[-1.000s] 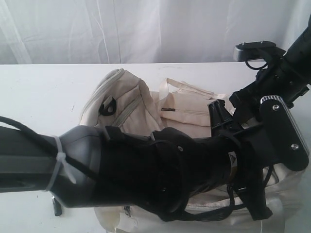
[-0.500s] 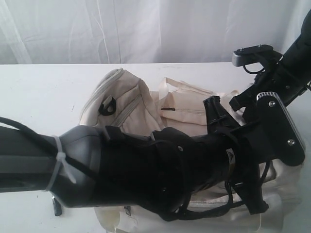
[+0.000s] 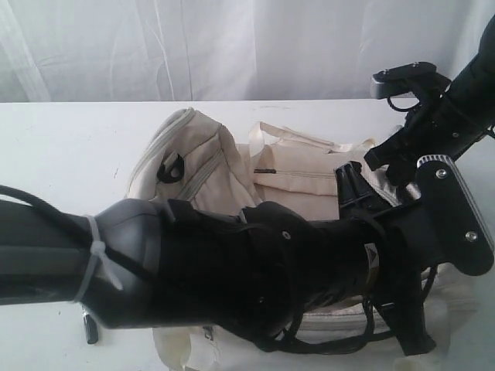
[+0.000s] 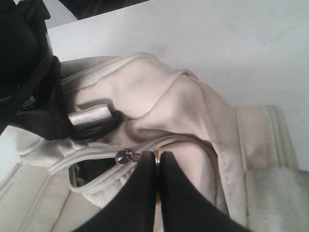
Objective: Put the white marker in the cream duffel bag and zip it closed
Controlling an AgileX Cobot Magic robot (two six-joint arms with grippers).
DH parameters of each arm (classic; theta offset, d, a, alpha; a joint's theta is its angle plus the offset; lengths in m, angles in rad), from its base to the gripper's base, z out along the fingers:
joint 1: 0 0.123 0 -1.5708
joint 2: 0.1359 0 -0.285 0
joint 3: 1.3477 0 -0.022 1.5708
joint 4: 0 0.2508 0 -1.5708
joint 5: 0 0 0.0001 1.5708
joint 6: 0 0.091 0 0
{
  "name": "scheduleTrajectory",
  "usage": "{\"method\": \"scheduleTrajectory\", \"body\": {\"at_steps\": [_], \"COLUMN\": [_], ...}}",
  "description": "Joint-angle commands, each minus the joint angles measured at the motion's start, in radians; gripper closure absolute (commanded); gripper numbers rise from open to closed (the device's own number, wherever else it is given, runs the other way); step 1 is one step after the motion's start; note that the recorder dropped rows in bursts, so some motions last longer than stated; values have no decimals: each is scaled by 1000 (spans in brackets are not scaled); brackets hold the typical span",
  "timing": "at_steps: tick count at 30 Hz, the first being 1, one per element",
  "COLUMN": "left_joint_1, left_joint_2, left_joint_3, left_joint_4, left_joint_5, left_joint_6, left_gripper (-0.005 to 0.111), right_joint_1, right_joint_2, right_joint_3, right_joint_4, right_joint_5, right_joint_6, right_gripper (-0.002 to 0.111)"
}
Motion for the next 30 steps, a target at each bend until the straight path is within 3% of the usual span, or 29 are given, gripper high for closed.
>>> {"method": "scheduleTrajectory", "body": {"at_steps": [1,11,30], "left_joint_1": [-6,-6,-6], "left_joint_2": [-6,-13,-191], "left_joint_3": [-6,-6,0], "left_joint_4": [1,1,1], "left_joint_5": [-70,-197,-235], "left_joint_6": [-9,-11,-11], "left_gripper": [107,107,107], "right_joint_1": [0,-19,-109], "right_joint_2": [-1,-1,-1], "right_joint_3": [-2,-97,-131], "right_joint_4": [-38,-61,-70], "right_joint_5": [-131,-148,-110], "right_joint_6": [42,103,103], "right_gripper": [108,108,108]}}
